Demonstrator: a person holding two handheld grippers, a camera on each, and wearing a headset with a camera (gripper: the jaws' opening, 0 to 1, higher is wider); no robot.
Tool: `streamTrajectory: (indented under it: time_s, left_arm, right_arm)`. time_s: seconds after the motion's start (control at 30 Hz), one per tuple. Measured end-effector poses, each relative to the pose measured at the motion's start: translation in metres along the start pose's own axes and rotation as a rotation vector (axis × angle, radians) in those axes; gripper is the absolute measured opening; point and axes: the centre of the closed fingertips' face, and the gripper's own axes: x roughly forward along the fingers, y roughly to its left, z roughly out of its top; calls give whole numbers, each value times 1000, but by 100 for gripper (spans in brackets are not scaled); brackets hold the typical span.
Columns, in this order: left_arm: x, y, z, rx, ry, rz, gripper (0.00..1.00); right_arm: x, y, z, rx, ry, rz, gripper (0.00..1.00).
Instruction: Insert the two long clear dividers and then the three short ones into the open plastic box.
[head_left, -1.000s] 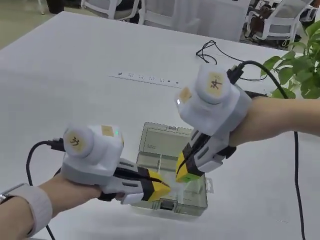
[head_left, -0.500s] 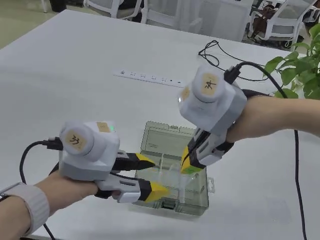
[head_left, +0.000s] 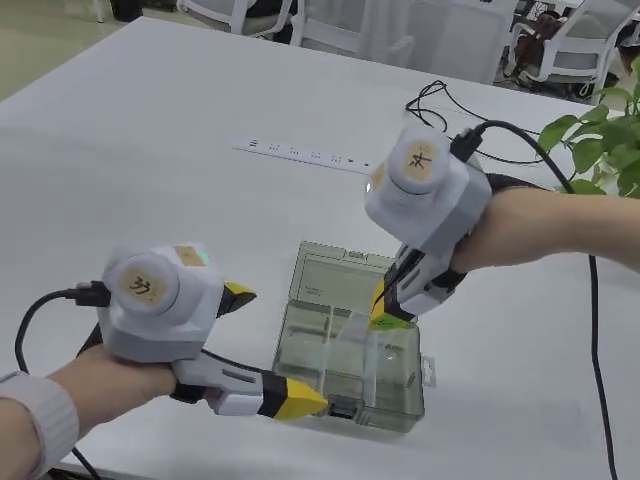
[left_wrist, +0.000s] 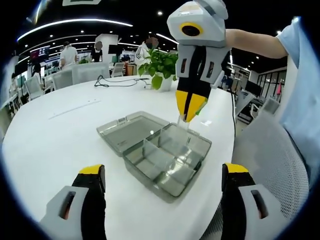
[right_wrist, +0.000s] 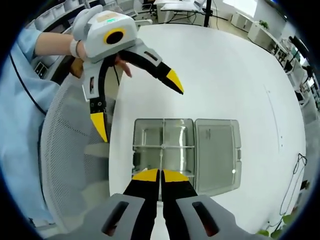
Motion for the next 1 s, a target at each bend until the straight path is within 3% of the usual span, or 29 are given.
streamTrajectory:
  time_s: [0.57, 1.0]
  left_arm:
    - [-5, 1, -12, -37, 18, 7, 100]
    - [-5, 2, -14, -42, 21, 6, 98]
  right_arm:
    - [10, -3, -1, 12, 6, 16, 2]
    - [17, -4, 0, 13, 5, 18, 2]
